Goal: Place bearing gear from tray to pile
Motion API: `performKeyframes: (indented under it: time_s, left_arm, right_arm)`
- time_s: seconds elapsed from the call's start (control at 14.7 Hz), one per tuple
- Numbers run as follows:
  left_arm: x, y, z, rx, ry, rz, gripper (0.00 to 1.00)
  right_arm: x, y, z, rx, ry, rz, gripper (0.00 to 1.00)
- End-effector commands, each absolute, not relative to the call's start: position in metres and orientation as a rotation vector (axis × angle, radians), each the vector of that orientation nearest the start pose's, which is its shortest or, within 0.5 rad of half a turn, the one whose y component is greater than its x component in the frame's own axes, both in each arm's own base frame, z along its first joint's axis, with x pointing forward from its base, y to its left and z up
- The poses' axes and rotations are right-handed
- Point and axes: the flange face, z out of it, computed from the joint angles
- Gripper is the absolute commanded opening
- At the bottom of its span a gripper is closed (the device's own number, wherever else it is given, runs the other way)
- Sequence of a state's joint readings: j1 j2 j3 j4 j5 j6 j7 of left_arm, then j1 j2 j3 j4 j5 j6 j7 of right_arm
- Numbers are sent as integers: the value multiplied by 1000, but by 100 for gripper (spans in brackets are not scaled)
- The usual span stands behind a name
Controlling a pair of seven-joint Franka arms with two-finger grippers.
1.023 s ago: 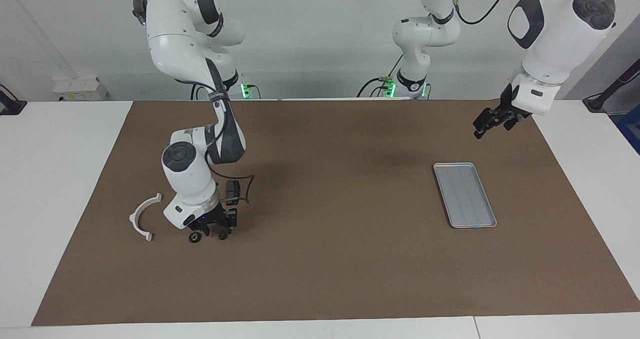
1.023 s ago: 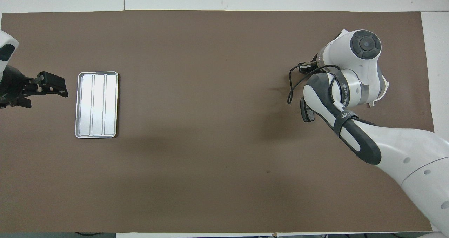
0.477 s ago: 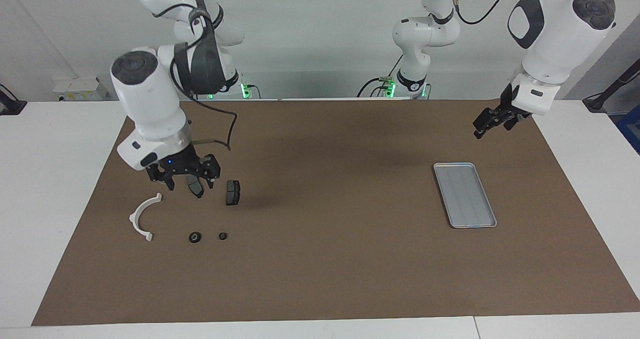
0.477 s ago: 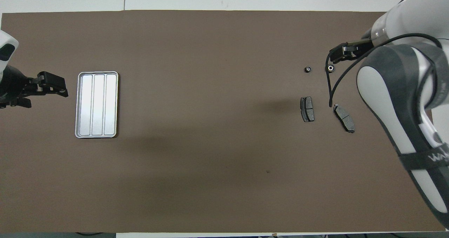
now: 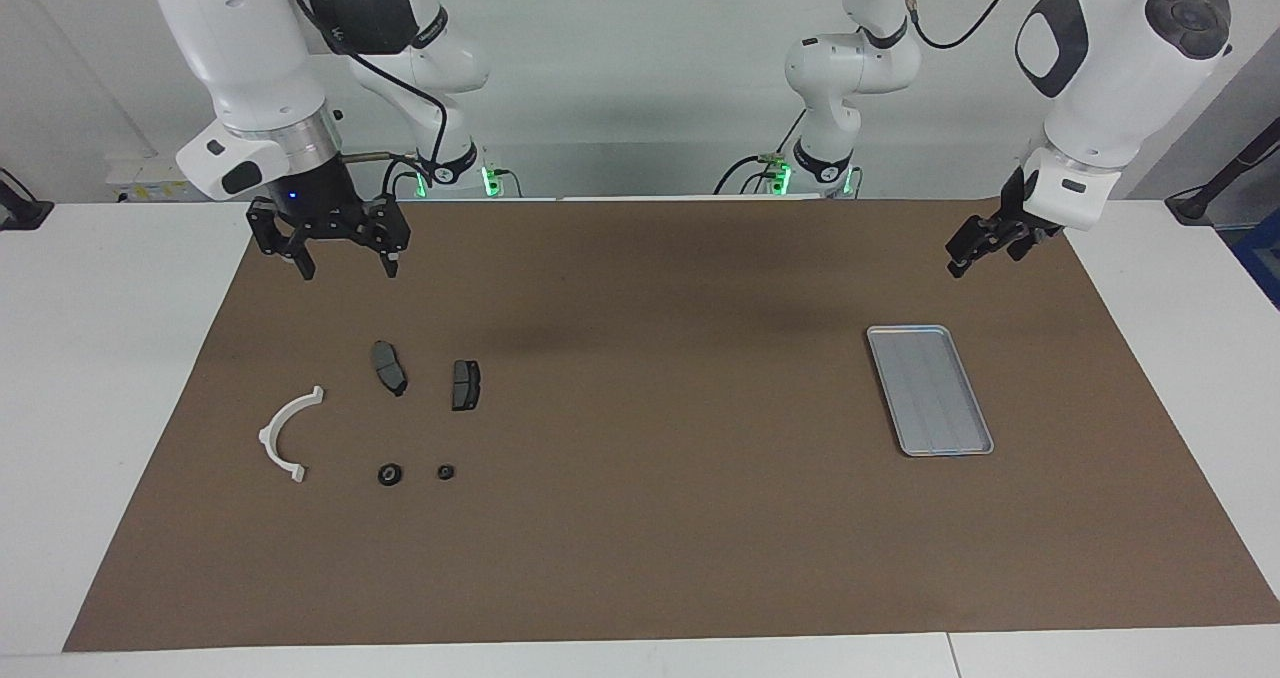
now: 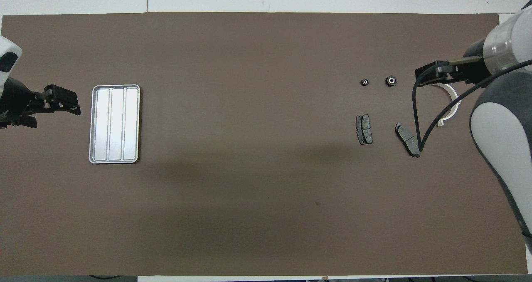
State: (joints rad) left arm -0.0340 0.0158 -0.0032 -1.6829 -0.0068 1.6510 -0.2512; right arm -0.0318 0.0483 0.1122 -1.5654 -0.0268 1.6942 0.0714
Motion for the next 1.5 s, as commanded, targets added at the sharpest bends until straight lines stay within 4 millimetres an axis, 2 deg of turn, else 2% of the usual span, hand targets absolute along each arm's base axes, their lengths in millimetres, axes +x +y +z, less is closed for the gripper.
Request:
performKeyframes:
  time_s: [0.0,0.14,0.27,0.48,0.75,0.95,1.43]
  left_arm:
    - [554,-23,573,-3132,-330,75,100]
    - [554,-23,573,-3132,-330,75,100]
    - [554,-23,573,-3132,-330,75,100]
    - [554,-23,573,-3132,-330,75,100]
    - [554,-23,573,-3132,-330,75,100]
    - [554,-23,573,-3132,-330,75,100]
    - [554,-23,573,-3132,-330,75,100]
  right_arm:
    - [564,33,624,-3129,-36,-179,100]
    - [558,21,642,-3130,-5,-223,100]
    - [557,16,644,-3111,14,-226,100]
    - [552,-1,658,-3110,30,-262,100]
    - [544,-11,660,-3128,19,-168,100]
    - [546,-12,653,-3134,19,-151,100]
    - [542,-10,652,-3140,14,-118,100]
